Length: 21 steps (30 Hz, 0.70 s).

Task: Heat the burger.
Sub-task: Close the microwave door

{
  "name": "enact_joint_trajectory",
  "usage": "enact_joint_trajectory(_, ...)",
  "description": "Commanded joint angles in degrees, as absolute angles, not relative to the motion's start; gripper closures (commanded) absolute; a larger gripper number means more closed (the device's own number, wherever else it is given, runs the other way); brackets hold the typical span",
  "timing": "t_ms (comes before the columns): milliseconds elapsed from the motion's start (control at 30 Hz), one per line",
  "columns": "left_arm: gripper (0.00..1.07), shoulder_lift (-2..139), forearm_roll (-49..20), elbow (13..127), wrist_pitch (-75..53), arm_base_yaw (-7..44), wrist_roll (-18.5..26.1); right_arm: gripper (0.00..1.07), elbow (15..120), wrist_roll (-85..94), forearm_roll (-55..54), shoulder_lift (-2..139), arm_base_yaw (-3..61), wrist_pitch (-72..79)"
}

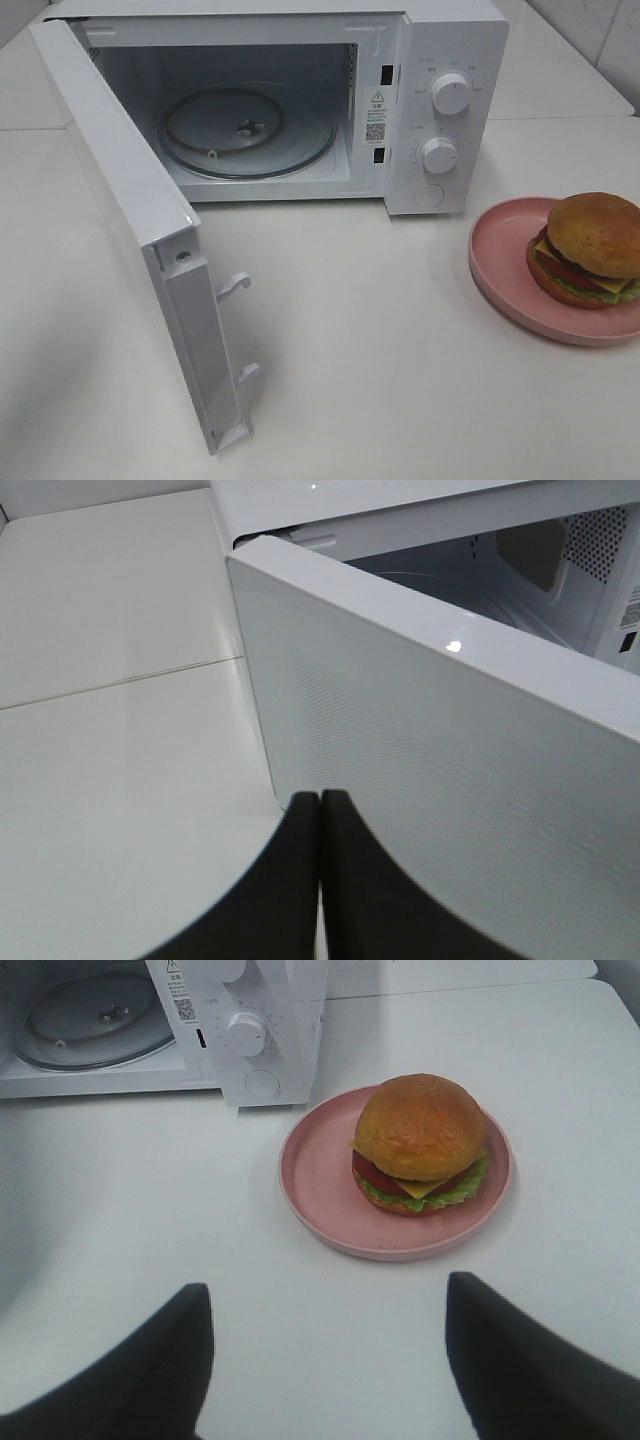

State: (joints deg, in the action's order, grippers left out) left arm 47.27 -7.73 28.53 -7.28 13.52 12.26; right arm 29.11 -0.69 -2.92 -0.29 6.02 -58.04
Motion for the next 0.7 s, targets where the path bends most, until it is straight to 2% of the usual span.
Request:
enact_joint_trajectory(33, 1.06, 53.1, -8.4, 28.8, -1.1, 13.5, 12.5, 0.44, 28.9, 0.0, -2.8, -1.8, 6.0, -57.3)
enact_joint_trajectory(300, 1.06, 66.2, -8.4, 33.0, 4.5, 13.5, 12.3, 0.44, 28.9, 0.0, -2.8, -1.8, 6.0, -57.3)
enact_joint_trajectory(600, 1.06, 72.0, -8.4, 35.5, 7.0, 13.5, 12.3, 0.44, 28.9, 0.0, -2.8, -1.8, 6.0, -57.3)
enact_joint_trajectory(700, 1.06, 74.5, -8.4, 35.9, 9.9, 15.5, 12.3, 0.44, 28.9, 0.0, -2.8, -1.8, 6.0, -57.3)
